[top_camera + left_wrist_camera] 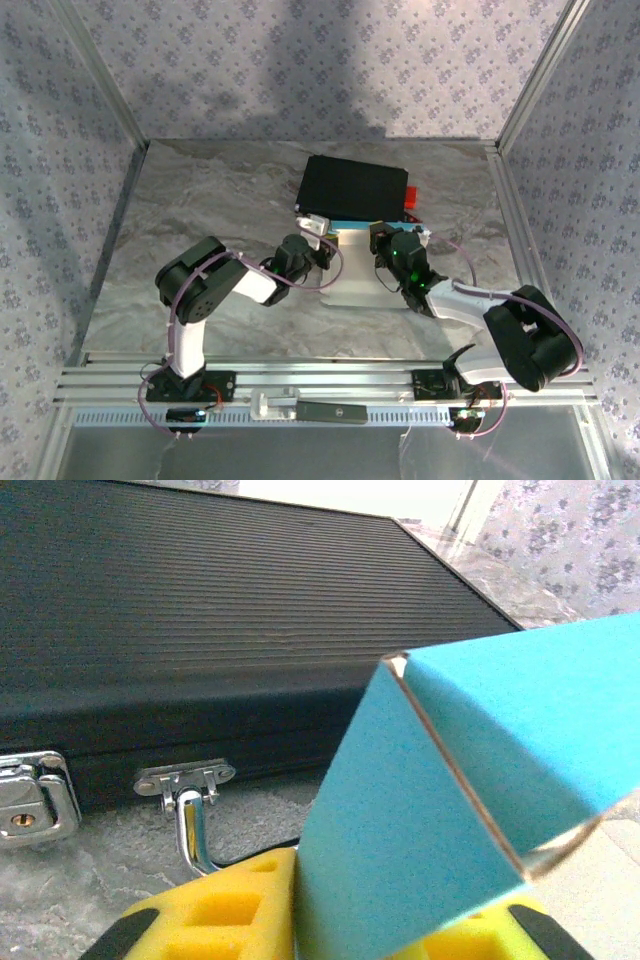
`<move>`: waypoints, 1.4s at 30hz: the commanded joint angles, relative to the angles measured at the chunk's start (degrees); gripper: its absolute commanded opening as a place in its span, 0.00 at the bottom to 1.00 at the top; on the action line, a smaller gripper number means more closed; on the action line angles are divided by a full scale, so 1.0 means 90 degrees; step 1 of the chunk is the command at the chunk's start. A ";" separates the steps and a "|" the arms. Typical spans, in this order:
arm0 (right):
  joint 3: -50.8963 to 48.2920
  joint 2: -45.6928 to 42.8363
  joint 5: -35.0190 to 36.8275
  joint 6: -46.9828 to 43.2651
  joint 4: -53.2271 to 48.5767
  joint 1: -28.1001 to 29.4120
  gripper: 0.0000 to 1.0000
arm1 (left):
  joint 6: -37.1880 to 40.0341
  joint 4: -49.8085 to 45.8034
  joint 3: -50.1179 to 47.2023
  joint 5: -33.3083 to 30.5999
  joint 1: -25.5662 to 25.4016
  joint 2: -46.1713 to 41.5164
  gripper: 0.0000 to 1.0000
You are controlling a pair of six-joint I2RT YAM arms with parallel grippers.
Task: Fold the paper box
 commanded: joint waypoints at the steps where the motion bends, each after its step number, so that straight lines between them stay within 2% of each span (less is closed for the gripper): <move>1: 0.0054 0.0186 -0.0366 0.0225 -0.0519 0.0344 0.00 | -0.0165 0.0003 0.0374 -0.0464 -0.0330 0.0141 0.23; 8: -0.0058 0.0525 0.0203 0.0123 0.0360 0.0552 0.00 | -0.0425 -0.0055 0.0635 -0.0588 -0.0358 0.0361 0.24; 11: -0.0104 0.0816 0.0224 0.0055 0.0943 0.0573 0.00 | -0.0367 -0.0095 0.0655 -0.0541 -0.0366 0.0335 0.28; 15: -0.0025 0.0926 0.0196 0.0133 0.0919 0.0623 0.00 | -0.0177 -0.0118 0.0660 -0.0443 -0.0358 0.0276 0.28; 19: 0.0019 0.0807 0.0194 0.0168 0.0603 0.0585 0.00 | 0.0010 -0.0106 0.0513 -0.0049 -0.0264 0.0156 0.15; 23: 0.0079 0.0760 0.0020 0.0164 0.0427 0.0482 0.00 | 0.0194 0.0193 0.0216 0.0811 -0.0036 0.0055 0.02; 26: 0.0095 0.0763 -0.0016 0.0176 0.0400 0.0474 0.00 | 0.0317 0.0055 0.0227 0.1218 0.0071 -0.0018 0.00; 29: 0.0162 0.0765 -0.0060 0.0183 0.0274 0.0482 0.00 | 0.0422 -0.0306 0.0380 0.1325 0.0064 -0.0095 0.06; 31: 0.0187 0.0771 -0.0028 0.0198 0.0225 0.0503 0.00 | 0.0470 -0.0432 0.0399 0.1185 0.0013 -0.0188 0.17; 33: 0.0225 0.0760 -0.0028 0.0198 0.0192 0.0496 0.00 | 0.0566 -0.0416 0.0301 0.0953 -0.0076 -0.0327 0.36; 34: 0.0241 0.0747 -0.0045 0.0219 0.0121 0.0481 0.00 | 0.0597 -0.0387 0.0224 0.0884 -0.0102 -0.0423 0.39; 38: 0.0302 0.0660 -0.0097 0.0197 -0.0126 0.0426 0.00 | 0.0683 -0.0302 -0.0259 0.0812 -0.0095 -0.0917 0.48; 42: 0.0348 0.0684 -0.0194 0.0192 -0.0203 0.0365 0.00 | 0.0812 -0.0784 -0.0595 0.1495 0.0050 -0.1564 0.50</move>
